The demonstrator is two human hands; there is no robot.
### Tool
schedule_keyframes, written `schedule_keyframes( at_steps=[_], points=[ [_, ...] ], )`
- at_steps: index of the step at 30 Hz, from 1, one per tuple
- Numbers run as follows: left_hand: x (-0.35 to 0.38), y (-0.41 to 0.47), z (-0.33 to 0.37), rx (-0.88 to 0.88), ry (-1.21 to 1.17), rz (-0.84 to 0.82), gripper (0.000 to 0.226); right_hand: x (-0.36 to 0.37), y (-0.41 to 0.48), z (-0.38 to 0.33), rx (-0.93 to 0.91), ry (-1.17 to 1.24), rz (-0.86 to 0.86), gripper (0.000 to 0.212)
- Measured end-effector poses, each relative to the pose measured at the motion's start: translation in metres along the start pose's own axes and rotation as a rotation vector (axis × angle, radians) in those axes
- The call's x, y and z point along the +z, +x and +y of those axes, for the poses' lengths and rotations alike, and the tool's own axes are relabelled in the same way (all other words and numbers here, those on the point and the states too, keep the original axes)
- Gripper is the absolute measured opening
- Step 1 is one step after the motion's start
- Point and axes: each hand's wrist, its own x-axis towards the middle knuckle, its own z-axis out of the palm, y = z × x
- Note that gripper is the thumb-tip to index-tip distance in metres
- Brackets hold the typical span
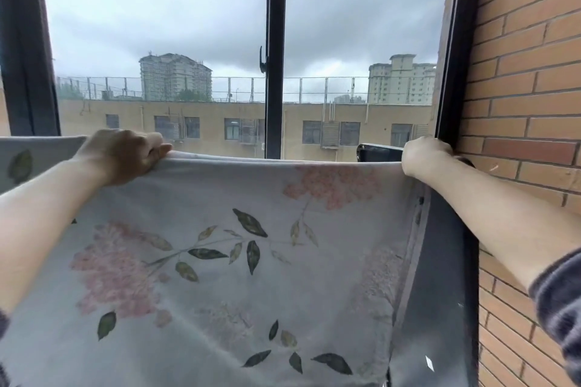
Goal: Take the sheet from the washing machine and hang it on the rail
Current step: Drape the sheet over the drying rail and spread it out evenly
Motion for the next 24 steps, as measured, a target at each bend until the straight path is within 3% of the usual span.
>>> schedule_keyframes(
  at_steps=[5,10,15,24],
  points=[
    [0.028,-0.022,0.018,0.028,0.0,0.064,0.058,0.021,-0.01,-0.007,-0.053,-0.003,-0.028,0.035],
    [0.064,-0.074,0.086,-0.005,-0.065,0.118,0.061,0.066,-0.038,-0.017,-0.081,0.199,-0.032,0.031],
    [0.108,-0.139,0.14,-0.055,-0.162,-0.005,0.058,0.136,-0.081,-0.046,-0.139,0.527,-0.097,0.022],
    [0.132,-0.232,0.167,-0.188,-0.558,-0.077,0.054,0.217,-0.152,-0.136,-0.241,0.923,-0.217,0.02]
  ],
)
